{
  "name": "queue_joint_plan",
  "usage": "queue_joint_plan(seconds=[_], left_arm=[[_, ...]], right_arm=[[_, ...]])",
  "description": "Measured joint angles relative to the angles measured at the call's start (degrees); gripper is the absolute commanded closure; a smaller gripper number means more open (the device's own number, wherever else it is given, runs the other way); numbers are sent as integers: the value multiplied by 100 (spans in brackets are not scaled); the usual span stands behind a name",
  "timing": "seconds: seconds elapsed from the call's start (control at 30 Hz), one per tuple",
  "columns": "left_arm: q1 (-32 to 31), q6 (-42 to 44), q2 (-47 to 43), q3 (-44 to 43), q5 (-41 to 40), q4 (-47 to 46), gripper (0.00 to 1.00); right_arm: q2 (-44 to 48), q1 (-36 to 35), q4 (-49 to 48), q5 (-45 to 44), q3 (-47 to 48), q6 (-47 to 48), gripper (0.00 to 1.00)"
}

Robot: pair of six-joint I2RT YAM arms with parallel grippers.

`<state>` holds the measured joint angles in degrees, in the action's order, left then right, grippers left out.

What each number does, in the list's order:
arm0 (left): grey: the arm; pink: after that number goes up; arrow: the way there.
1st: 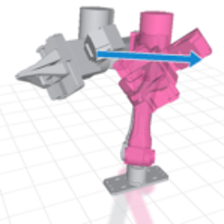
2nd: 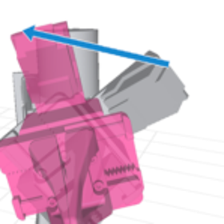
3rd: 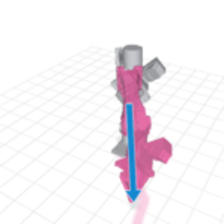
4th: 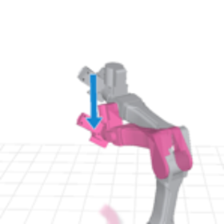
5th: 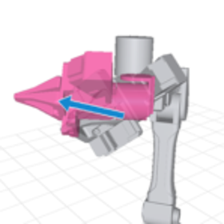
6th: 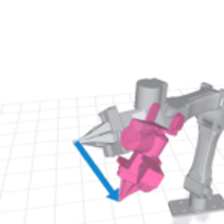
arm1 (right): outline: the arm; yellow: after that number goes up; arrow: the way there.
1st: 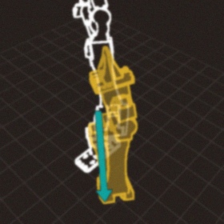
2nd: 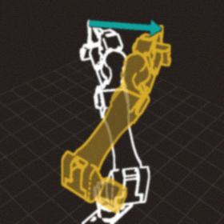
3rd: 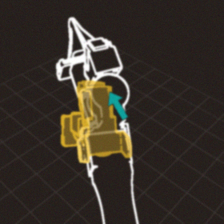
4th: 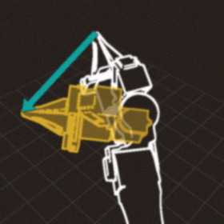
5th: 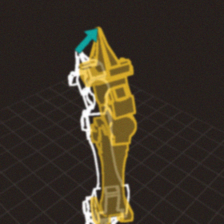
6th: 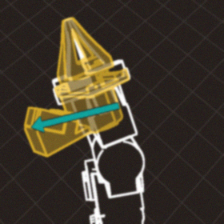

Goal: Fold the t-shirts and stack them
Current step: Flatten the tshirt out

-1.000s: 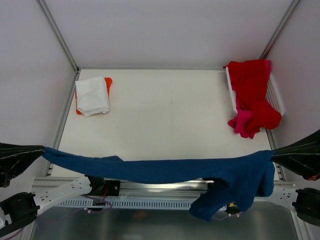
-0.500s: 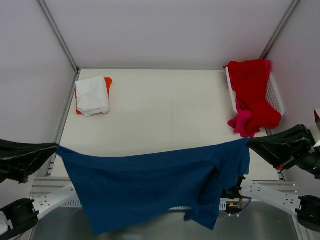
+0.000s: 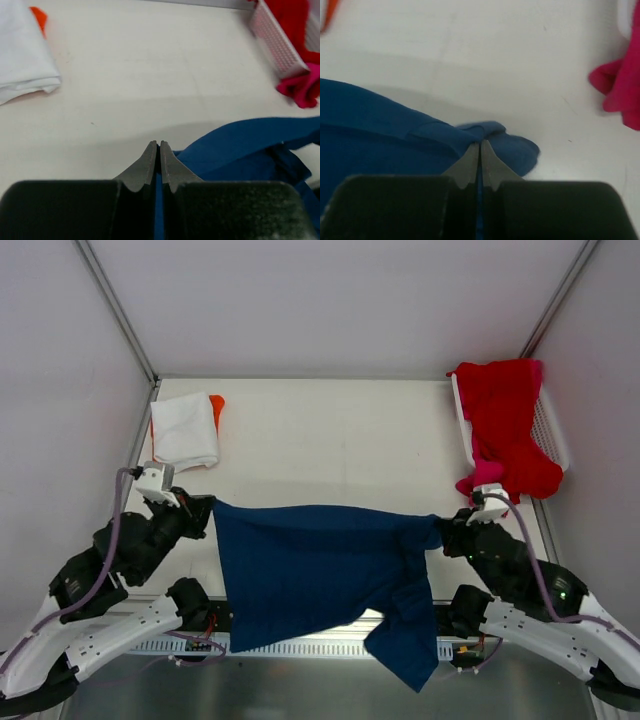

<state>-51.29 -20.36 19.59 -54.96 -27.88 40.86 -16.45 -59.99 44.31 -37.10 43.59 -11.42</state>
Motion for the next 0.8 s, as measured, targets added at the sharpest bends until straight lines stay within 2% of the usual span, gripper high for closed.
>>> queue_joint_plan(seconds=[0.2, 0.47, 0.57, 0.67, 0.8], left_arm=[[0, -560, 841, 446, -1200, -562, 100], [0, -431, 1692, 1545, -1915, -2374, 100], [15, -72, 2109, 2076, -2037, -3353, 100], [201, 195, 2765, 2229, -1998, -4068, 100], [951, 354, 3628, 2162, -1145, -4710, 100]], right_arm=[[-715, 2, -144, -1191, -549, -389, 100], [-2317, 131, -1156, -2068, -693, -468, 100], [-3003, 369, -1683, -2122, -767, -426, 100], [-3641, 710, -2210, -2098, -785, -295, 100], [-4266, 1191, -2817, -1871, -780, 39, 100]])
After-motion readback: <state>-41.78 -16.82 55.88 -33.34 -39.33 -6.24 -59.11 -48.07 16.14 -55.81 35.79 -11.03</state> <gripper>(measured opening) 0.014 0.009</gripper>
